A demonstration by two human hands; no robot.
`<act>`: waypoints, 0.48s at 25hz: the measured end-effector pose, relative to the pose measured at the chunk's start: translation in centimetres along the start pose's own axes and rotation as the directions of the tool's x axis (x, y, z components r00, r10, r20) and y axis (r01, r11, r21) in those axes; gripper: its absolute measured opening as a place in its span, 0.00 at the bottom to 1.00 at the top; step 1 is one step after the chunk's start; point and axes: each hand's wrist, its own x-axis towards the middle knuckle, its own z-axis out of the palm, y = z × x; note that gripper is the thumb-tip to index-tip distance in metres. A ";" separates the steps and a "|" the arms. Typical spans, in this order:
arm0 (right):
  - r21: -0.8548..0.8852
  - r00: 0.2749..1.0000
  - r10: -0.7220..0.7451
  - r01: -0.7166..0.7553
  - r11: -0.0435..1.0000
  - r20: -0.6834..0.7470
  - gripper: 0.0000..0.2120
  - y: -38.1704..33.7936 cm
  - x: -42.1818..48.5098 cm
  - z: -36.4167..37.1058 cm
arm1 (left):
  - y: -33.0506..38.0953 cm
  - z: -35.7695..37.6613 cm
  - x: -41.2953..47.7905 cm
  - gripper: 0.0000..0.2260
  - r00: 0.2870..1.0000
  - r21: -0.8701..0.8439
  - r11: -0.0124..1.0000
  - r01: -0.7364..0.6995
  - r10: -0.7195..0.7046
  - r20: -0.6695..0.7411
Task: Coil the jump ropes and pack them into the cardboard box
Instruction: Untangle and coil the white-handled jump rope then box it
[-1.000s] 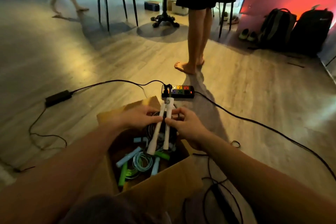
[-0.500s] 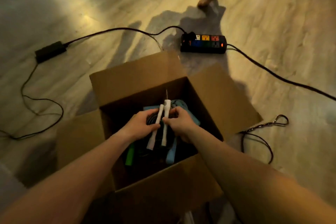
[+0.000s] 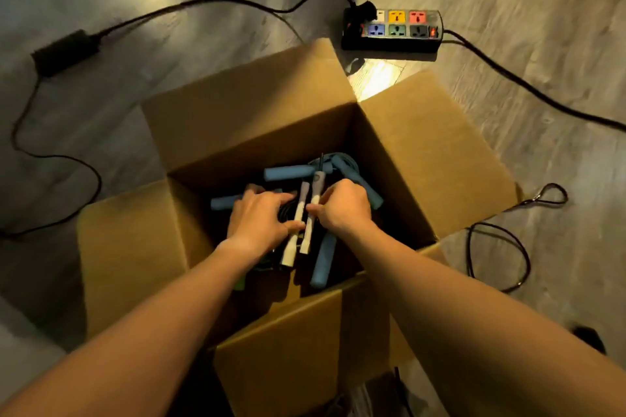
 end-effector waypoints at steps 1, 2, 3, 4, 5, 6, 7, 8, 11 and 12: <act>0.020 1.000 0.002 -0.002 1.000 0.002 0.16 0.0 0.0 0.0 | 0.3 -0.2 -0.1 0.30 1.000 0.109 0.994 0.006 -0.005 -0.012; 0.038 1.000 0.011 -0.011 0.999 0.005 0.16 -0.2 -0.2 -0.1 | 0.7 -0.4 -0.2 0.29 1.000 0.179 0.984 0.008 -0.007 -0.006; 0.047 1.000 0.016 -0.016 0.999 0.013 0.16 -0.5 -0.4 -0.2 | 1.0 -0.6 -0.3 0.29 1.000 0.212 0.977 0.012 -0.014 0.010; 0.042 0.999 0.016 -0.017 0.999 0.031 0.16 -0.8 -0.9 -0.4 | 1.4 -0.8 -0.5 0.29 0.999 0.229 0.973 0.017 -0.025 0.032; 0.023 0.999 0.016 -0.018 1.000 0.051 0.16 -0.9 -1.6 -0.6 | 1.7 -1.0 -0.5 0.28 0.998 0.248 0.969 0.019 -0.034 0.057; -0.002 0.998 -0.002 0.002 1.000 0.067 0.15 -1.0 -2.4 -1.4 | 2.1 -1.5 -0.5 0.28 0.996 0.278 0.960 0.014 -0.037 0.078; -0.021 0.997 -0.040 0.041 0.999 0.072 0.14 -0.5 -3.2 -2.2 | 2.4 -1.9 -0.5 0.28 0.995 0.294 0.956 0.006 -0.034 0.093; -0.030 0.994 -0.094 0.096 0.995 0.057 0.12 0.0 -4.1 -3.2 | 2.7 -2.2 -0.7 0.27 0.995 0.292 0.956 -0.002 -0.028 0.099; -0.001 0.969 -0.243 0.243 0.970 -0.035 0.10 2.1 -7.9 -7.5 | 4.0 -4.1 -2.7 0.21 0.996 0.227 0.972 -0.059 0.042 0.079; 0.004 0.962 -0.268 0.269 0.963 -0.048 0.11 2.9 -9.3 -9.0 | 4.6 -5.0 -3.3 0.16 0.994 0.197 0.977 -0.085 0.068 0.090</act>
